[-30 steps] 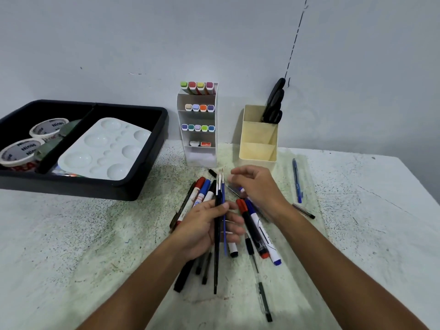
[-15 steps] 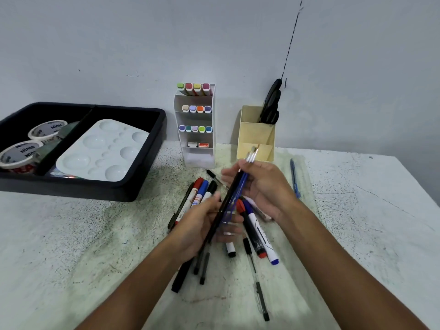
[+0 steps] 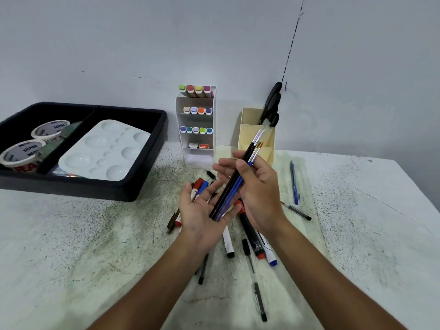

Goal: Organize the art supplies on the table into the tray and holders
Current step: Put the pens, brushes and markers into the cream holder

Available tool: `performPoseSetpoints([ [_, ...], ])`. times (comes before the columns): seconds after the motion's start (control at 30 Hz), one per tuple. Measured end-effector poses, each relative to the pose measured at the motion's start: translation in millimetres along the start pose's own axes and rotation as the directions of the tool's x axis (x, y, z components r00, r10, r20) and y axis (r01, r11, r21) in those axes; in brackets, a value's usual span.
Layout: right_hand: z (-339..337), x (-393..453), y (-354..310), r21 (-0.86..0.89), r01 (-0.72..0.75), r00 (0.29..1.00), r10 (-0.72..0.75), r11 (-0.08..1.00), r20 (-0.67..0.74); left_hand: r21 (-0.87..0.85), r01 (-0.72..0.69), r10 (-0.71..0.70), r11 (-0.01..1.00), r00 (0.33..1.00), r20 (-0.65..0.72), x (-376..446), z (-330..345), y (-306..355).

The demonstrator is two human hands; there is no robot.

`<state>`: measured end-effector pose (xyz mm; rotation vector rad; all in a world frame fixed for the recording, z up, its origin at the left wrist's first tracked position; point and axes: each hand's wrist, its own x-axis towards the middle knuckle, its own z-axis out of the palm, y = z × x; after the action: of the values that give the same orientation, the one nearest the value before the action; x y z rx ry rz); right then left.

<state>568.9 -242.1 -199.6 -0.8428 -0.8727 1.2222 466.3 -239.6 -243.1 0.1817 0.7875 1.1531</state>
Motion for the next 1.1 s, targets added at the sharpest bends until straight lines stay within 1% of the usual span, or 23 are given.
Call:
performPoseSetpoints([
  [0.07, -1, -1, 3, -0.001, 0.018, 1.0, -0.018, 1.0, 0.006, 0.005, 0.013, -0.013, 1.0, 1.0, 0.005, 0, 3, -2],
  [0.13, -3, 1, 2, 0.002, 0.02, 1.0, -0.02, 1.0, 0.01, 0.04, 0.034, -0.036, 0.999, 0.999, 0.041, -1, 5, -2],
  [0.2, -6, 6, -6, 0.036, 0.012, 1.0, -0.012, 0.999, 0.016, 0.152, 0.064, -0.085, 0.986, 0.987, 0.137, -2, 8, 1],
  [0.23, -8, 11, -11, 0.057, 0.009, 1.0, -0.01, 0.998, 0.019, 0.262, 0.059, -0.109, 0.963, 0.977, 0.182, -2, 11, 3],
  [0.27, -10, 16, -19, 0.069, 0.01, 1.0, -0.011, 0.998, 0.018, 0.403, 0.02, -0.117, 0.915, 0.969, 0.217, -3, 14, 5],
  [0.33, -15, 28, -35, 0.074, 0.011, 1.0, -0.012, 0.997, 0.014, 0.642, -0.129, -0.083, 0.756, 0.954, 0.288, -5, 20, 7],
  [0.37, -16, 34, -41, 0.075, 0.005, 1.0, -0.007, 0.997, 0.024, 0.704, -0.229, -0.028, 0.673, 0.942, 0.334, -6, 24, 8],
  [0.4, -18, 38, -46, 0.075, -0.01, 0.999, 0.006, 0.997, 0.046, 0.725, -0.324, 0.029, 0.609, 0.922, 0.387, -5, 26, 9],
  [0.47, -20, 44, -51, 0.058, -0.047, 0.993, 0.041, 0.997, 0.109, 0.716, -0.449, 0.089, 0.534, 0.872, 0.481, -3, 33, 13],
  [0.53, -24, 53, -57, -0.033, -0.073, 0.985, 0.077, 0.997, 0.157, 0.719, -0.5, 0.065, 0.483, 0.839, 0.54, 6, 37, 20],
  [0.6, -31, 63, -70, -0.222, -0.085, 0.975, 0.126, 0.971, 0.181, 0.742, -0.53, 0.028, 0.41, 0.82, 0.571, 18, 39, 25],
  [0.7, -40, 78, -94, -0.501, -0.118, 0.95, 0.245, 0.857, 0.196, 0.773, -0.54, -0.003, 0.334, 0.819, 0.574, 35, 38, 29],
  [0.77, -42, 89, -107, -0.577, -0.12, 0.932, 0.292, 0.808, 0.216, 0.774, -0.563, -0.001, 0.29, 0.808, 0.589, 45, 44, 32],
  [0.8, -41, 93, -111, -0.592, -0.114, 0.926, 0.302, 0.798, 0.228, 0.766, -0.584, 0.023, 0.268, 0.799, 0.601, 49, 47, 33],
  [0.87, -38, 103, -124, -0.621, -0.067, 0.928, 0.277, 0.781, 0.248, 0.737, -0.641, 0.123, 0.213, 0.766, 0.631, 58, 56, 35],
  [0.9, -37, 108, -131, -0.626, -0.032, 0.937, 0.241, 0.779, 0.252, 0.724, -0.666, 0.188, 0.178, 0.746, 0.639, 62, 59, 36],
  [0.97, -36, 118, -147, -0.614, 0.047, 0.968, 0.115, 0.788, 0.223, 0.714, -0.694, 0.292, 0.091, 0.704, 0.647, 68, 63, 38],
  [1.03, -33, 129, -156, -0.615, 0.127, 0.987, -0.035, 0.778, 0.159, 0.725, -0.686, 0.327, -0.053, 0.674, 0.662, 74, 60, 39],
  [1.1, -29, 140, -151, -0.664, 0.172, 0.984, -0.151, 0.728, 0.09, 0.706, -0.663, 0.253, -0.249, 0.659, 0.708, 80, 53, 39],
])
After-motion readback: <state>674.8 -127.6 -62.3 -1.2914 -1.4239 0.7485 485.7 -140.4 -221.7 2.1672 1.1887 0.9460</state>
